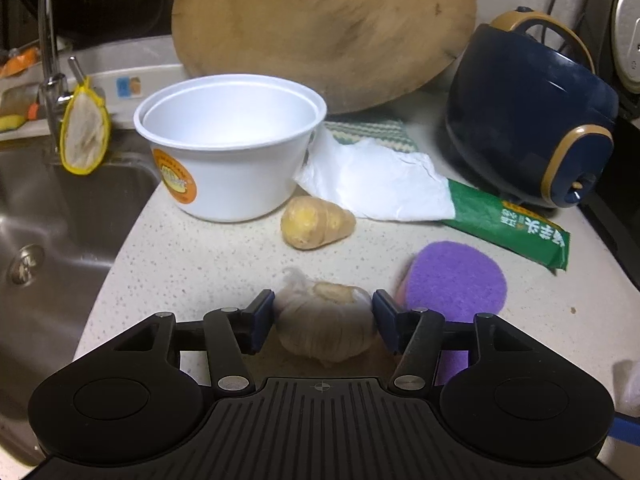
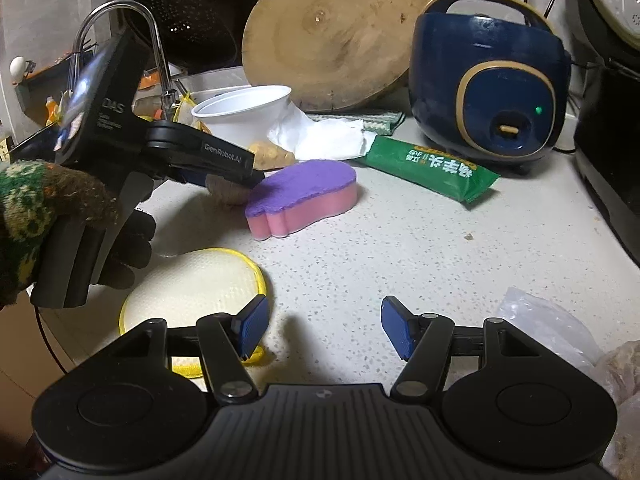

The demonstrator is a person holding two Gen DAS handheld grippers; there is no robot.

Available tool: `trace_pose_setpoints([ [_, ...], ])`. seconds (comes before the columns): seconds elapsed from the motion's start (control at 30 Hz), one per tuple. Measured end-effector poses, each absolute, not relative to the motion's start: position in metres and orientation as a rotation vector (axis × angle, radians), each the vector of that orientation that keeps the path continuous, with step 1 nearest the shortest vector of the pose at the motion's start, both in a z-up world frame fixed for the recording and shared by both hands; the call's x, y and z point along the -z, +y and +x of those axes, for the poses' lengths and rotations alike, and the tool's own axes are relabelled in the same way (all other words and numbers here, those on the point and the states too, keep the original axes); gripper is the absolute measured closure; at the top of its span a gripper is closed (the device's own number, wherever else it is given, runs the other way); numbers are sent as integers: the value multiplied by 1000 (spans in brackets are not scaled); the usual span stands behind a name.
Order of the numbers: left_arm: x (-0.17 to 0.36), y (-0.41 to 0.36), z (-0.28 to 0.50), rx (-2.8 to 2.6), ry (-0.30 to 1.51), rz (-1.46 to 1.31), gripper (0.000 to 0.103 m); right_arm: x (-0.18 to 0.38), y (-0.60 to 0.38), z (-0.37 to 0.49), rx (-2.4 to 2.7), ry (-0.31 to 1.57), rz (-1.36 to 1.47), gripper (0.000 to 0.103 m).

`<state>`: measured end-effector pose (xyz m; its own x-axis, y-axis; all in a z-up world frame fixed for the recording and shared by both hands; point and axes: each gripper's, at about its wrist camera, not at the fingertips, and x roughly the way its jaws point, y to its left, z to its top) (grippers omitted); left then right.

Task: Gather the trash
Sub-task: 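Close the right tool on the purple sponge while the left tool holds the garlic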

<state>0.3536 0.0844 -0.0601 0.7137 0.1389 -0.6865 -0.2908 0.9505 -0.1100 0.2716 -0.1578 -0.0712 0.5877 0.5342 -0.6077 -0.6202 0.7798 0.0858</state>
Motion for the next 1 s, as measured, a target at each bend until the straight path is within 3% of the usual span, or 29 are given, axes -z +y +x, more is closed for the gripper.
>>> trace_pose_setpoints([
  [0.27,57,96,332,-163,742,-321,44,65,-158,277,-653,637,-129,40],
  [0.5,34,95,248,-191,689,-311,45,48,-128,295,-658,604,-100,31],
  [0.67,39,97,197,-316,674,-364,45,51,-76,313,-652,600,-162,30],
  [0.87,43,98,186,-316,673,-369,45,70,-20,323,-586,551,-371,30],
  [1.0,45,100,186,-306,662,-386,45,69,-38,319,-593,558,-375,30],
])
